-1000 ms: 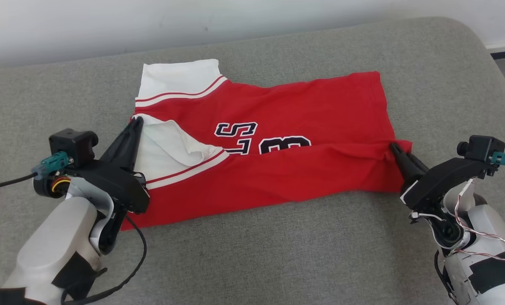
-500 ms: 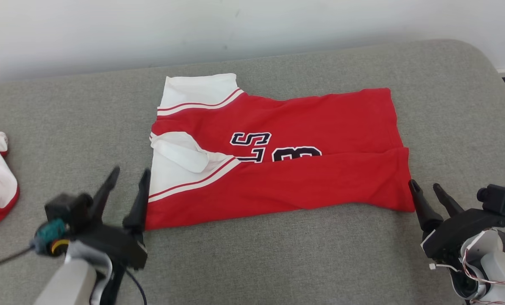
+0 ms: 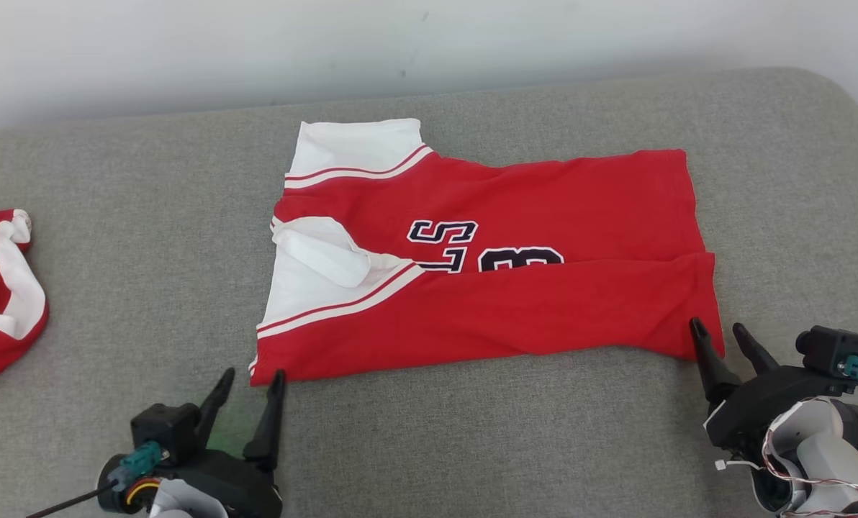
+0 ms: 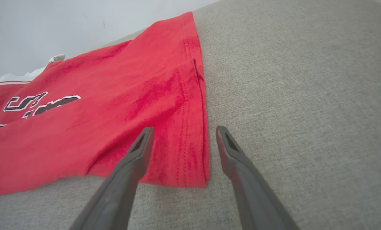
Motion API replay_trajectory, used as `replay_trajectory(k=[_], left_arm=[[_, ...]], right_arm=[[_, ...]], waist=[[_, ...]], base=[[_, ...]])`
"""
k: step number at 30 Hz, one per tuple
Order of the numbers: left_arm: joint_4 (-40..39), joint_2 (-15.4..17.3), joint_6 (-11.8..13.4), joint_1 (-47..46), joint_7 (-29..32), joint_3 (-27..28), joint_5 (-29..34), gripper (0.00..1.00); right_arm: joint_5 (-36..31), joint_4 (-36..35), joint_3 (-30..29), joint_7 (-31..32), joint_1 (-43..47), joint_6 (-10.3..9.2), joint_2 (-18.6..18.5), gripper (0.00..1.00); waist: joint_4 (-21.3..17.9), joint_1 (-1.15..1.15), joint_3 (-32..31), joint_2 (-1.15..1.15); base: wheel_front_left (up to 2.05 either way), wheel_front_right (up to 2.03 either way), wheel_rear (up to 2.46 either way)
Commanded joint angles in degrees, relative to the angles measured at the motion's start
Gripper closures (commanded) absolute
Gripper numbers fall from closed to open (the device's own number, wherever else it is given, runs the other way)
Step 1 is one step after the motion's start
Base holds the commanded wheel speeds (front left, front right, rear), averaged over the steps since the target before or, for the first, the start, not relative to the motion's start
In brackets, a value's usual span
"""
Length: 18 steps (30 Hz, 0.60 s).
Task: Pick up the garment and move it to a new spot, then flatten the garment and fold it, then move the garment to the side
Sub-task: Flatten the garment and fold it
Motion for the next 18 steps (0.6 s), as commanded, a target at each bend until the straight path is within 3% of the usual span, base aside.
replay_trajectory(k=[1,9,10,11,12,18], left_arm=[[0.73,-0.29,-0.03,-0.55,-0.17,-0.16,0.53,0.0],[7.44,-2.15,0.0,-4.02,-0.17,-0.34,-0.21,0.0],[8.42,-2.45,0.0,-4.32,-0.17,-0.7,-0.73,0.27],[8.78,-2.43,0.0,-4.82,-0.12,-0.8,-1.1,0.66],[9.21,-2.5,-0.01,-5.08,-0.11,-1.01,-1.4,1.0],[9.74,-1.94,0.02,-3.94,-0.12,-2.09,-2.75,1.0]], right_arm=[[-0.22,0.57,0.26,-0.37,-0.74,-0.14,0.25,0.0],[-0.09,5.68,3.15,-2.01,-3.37,-0.14,1.78,0.0],[0.24,6.0,3.81,-2.0,-3.58,-0.14,2.15,0.86],[0.44,6.34,4.36,-2.1,-3.79,-0.14,2.4,1.0],[0.59,6.63,4.8,-2.39,-3.86,-0.14,2.4,1.0],[3.08,7.14,6.44,-5.37,-3.15,-0.14,2.22,1.0]], waist=[[-0.06,0.0,0.2,-0.01],[-0.8,0.0,1.74,-0.01],[-0.95,0.0,1.88,-0.01],[-1.05,0.0,1.96,-0.01],[-1.12,0.0,1.98,-0.01],[-0.4,0.0,0.13,-0.01]], base=[[0.0,0.0,0.0],[0.0,0.0,0.0],[0.0,0.0,0.0],[0.0,0.0,0.0],[0.0,0.0,0.0],[0.0,0.0,0.0]])
